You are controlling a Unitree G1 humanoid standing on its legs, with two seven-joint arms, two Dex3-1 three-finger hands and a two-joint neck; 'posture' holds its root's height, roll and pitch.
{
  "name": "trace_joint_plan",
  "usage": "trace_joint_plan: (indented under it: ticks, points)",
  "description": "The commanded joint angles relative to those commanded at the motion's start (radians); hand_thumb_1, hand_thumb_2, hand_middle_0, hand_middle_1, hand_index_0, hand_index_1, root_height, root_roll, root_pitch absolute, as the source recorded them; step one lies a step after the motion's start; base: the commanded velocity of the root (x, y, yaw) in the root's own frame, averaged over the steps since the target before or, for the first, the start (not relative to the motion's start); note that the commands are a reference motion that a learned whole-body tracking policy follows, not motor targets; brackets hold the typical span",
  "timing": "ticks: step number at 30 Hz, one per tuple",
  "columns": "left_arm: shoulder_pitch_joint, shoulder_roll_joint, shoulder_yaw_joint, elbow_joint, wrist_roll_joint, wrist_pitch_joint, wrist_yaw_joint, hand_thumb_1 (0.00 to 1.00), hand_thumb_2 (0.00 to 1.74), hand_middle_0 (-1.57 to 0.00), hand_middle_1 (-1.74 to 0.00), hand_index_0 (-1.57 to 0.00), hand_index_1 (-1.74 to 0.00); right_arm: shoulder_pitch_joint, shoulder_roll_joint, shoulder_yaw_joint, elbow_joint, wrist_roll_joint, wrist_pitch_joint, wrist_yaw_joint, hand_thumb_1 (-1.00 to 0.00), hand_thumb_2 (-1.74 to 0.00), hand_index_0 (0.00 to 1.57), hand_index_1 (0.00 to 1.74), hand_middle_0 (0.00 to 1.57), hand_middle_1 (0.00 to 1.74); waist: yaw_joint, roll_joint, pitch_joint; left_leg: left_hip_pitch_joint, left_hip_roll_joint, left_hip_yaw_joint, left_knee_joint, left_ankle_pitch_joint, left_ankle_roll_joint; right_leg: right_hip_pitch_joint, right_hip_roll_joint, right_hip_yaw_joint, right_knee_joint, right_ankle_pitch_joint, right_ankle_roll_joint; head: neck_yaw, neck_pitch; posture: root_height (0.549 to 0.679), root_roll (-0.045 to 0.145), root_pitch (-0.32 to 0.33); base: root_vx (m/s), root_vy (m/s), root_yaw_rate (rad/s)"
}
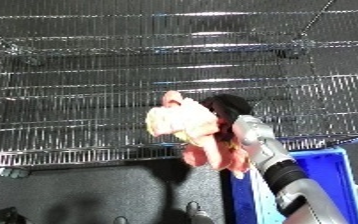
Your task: Pick up the object and place it into the box
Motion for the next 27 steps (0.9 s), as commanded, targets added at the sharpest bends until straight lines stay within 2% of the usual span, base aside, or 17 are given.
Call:
trace_joint_plan:
  ticks: [7, 11, 15, 20, 27]
  points:
    - [-0.001, 0.006, 0.022, 0.022, -0.018, 0.01, 0.001, 1.0, 1.74, -1.57, -1.74, -1.57, -1.74, 0.053, -0.103, -0.109, -0.204, 0.065, 0.003, -0.04, -1.0, -1.74, 1.57, 1.74, 1.57, 1.74, -0.02, -0.012, -0.009, 0.014, 0.004, 0.005, -0.008, 0.002, -0.0008, 0.01, -0.0025, 0.003, -0.002, 0.0, 0.0007, 0.007, 0.026, 0.641, 0.048, -0.122, -0.014, -0.006, -0.015]
    - [-0.002, 0.005, 0.034, 0.026, -0.016, 0.018, 0.001, 1.0, 1.74, -1.57, -1.74, -1.57, -1.74, 0.135, -0.158, -0.221, -0.354, 0.117, -0.007, -0.073, -1.0, -1.74, 1.57, 1.74, 1.57, 1.74, -0.039, -0.016, -0.013, 0.017, 0.005, 0.008, -0.005, 0.002, -0.0004, 0.012, -0.0039, 0.006, 0.002, -0.001, 0.0, 0.015, 0.045, 0.64, 0.049, -0.129, -0.029, -0.004, -0.014]
    - [0.003, -0.002, 0.055, 0.022, -0.008, 0.023, 0.002, 1.0, 1.74, -1.57, -1.74, -1.57, -1.74, 0.245, -0.187, -0.355, -0.504, 0.161, -0.021, -0.108, -1.0, -1.74, 1.57, 1.74, 1.57, 1.74, -0.061, -0.018, -0.016, 0.022, 0.008, 0.013, -0.004, 0.003, 0.0006, 0.013, -0.005, 0.009, 0.007, -0.002, -0.0006, 0.035, 0.091, 0.639, 0.05, -0.138, -0.028, -0.007, -0.03]
    - [0.013, -0.013, 0.079, 0.013, 0.001, 0.031, 0.002, 1.0, 1.74, -1.57, -1.74, -1.57, -1.74, 0.392, -0.185, -0.512, -0.646, 0.2, -0.038, -0.133, -1.0, -1.74, 1.57, 1.74, 1.57, 1.74, -0.085, -0.021, -0.022, 0.031, 0.014, 0.021, -0.001, 0.002, 0.0022, 0.017, -0.0062, 0.013, 0.009, 0.001, -0.0011, 0.066, 0.134, 0.638, 0.051, -0.148, -0.025, -0.011, -0.055]
    - [0.035, -0.03, 0.108, -0.006, 0.015, 0.045, -0.002, 1.0, 1.74, -1.57, -1.74, -1.57, -1.74, 0.605, -0.119, -0.726, -0.773, 0.243, -0.068, -0.168, -1.0, -1.74, 1.57, 1.74, 1.57, 1.74, -0.129, -0.02, -0.035, 0.051, 0.022, 0.033, 0.004, -0.003, 0.0028, 0.031, -0.0049, 0.021, 0.009, 0.004, -0.0036, 0.142, 0.156, 0.637, 0.053, -0.168, -0.026, -0.015, -0.08]
